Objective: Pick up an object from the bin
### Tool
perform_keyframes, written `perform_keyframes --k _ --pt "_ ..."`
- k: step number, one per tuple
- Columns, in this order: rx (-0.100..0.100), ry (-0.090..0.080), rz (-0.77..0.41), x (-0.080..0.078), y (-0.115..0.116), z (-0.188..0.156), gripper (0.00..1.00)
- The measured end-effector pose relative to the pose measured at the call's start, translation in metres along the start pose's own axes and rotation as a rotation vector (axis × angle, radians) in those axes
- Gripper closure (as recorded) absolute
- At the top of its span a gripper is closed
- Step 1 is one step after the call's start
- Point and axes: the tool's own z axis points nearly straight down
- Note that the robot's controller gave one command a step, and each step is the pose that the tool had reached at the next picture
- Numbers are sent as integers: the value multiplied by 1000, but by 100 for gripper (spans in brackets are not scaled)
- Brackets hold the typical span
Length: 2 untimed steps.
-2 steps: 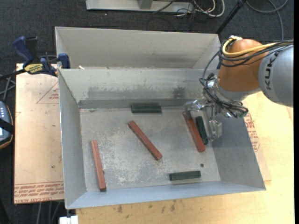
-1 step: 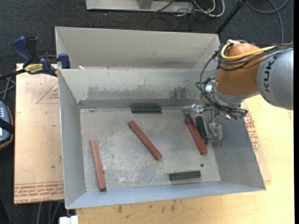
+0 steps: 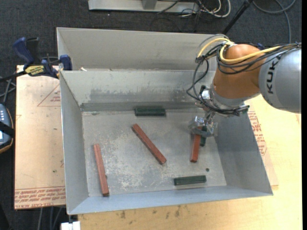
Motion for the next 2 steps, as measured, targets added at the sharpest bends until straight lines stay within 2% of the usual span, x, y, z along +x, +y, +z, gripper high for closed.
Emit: perform_keyframes --k 2 --pt "-4 4 -31 -5 -3 1 100"
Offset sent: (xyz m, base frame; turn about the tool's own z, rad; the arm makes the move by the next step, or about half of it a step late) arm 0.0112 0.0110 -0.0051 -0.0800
